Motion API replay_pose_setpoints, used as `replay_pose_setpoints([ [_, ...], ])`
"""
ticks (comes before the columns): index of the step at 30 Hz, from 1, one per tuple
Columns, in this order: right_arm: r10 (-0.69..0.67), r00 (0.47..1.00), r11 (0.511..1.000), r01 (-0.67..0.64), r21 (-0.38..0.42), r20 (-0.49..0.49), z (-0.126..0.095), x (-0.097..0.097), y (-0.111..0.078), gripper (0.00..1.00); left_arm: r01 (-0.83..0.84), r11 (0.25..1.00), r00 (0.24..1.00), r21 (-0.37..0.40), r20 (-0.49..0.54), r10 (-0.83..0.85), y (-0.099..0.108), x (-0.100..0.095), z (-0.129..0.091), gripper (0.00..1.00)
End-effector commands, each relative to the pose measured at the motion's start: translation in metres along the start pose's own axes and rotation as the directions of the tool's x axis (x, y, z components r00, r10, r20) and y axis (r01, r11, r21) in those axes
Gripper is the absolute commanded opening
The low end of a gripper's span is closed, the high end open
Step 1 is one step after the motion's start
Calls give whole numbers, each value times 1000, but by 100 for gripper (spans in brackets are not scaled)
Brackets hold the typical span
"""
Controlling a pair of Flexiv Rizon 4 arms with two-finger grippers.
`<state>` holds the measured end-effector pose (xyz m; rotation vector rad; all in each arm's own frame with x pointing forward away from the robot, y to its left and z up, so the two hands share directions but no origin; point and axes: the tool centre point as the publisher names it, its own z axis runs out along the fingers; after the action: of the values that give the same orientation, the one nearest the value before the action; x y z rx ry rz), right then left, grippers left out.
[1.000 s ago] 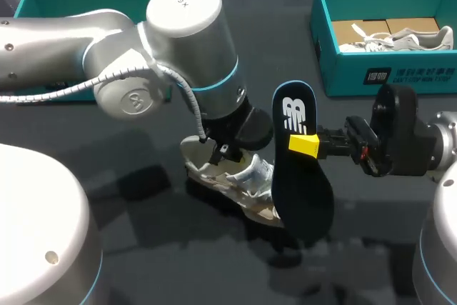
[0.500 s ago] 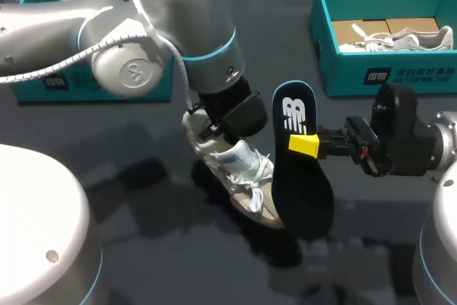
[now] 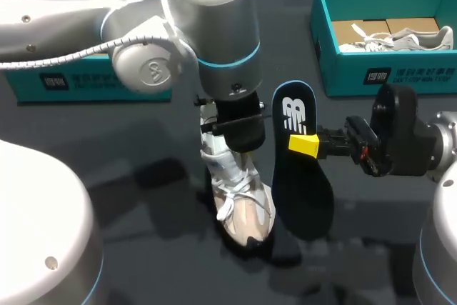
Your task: Take the shoe out of the shoebox, open the shoe tongue, remove and reinsert the insole, then place the shoe into the shoebox
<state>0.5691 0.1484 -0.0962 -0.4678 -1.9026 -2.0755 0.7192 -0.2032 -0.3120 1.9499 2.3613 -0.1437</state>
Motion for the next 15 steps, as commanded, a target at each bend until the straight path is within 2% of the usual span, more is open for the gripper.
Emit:
replay_pose_setpoints([
  [1, -1, 1000, 1000, 1, -1, 7, 1, 3, -2, 0, -241, 967, 970, -81, -52, 237, -6, -9, 10, 0],
  [8, -1, 1000, 1000, 1, -1, 7, 1, 3, -2, 0, -255, 965, 965, -57, -73, 250, 1, -9, 32, 0],
  [15, -1, 1000, 1000, 1, -1, 7, 1, 3, -2, 0, -251, 968, 966, -26, -75, 248, 8, -10, 42, 0],
])
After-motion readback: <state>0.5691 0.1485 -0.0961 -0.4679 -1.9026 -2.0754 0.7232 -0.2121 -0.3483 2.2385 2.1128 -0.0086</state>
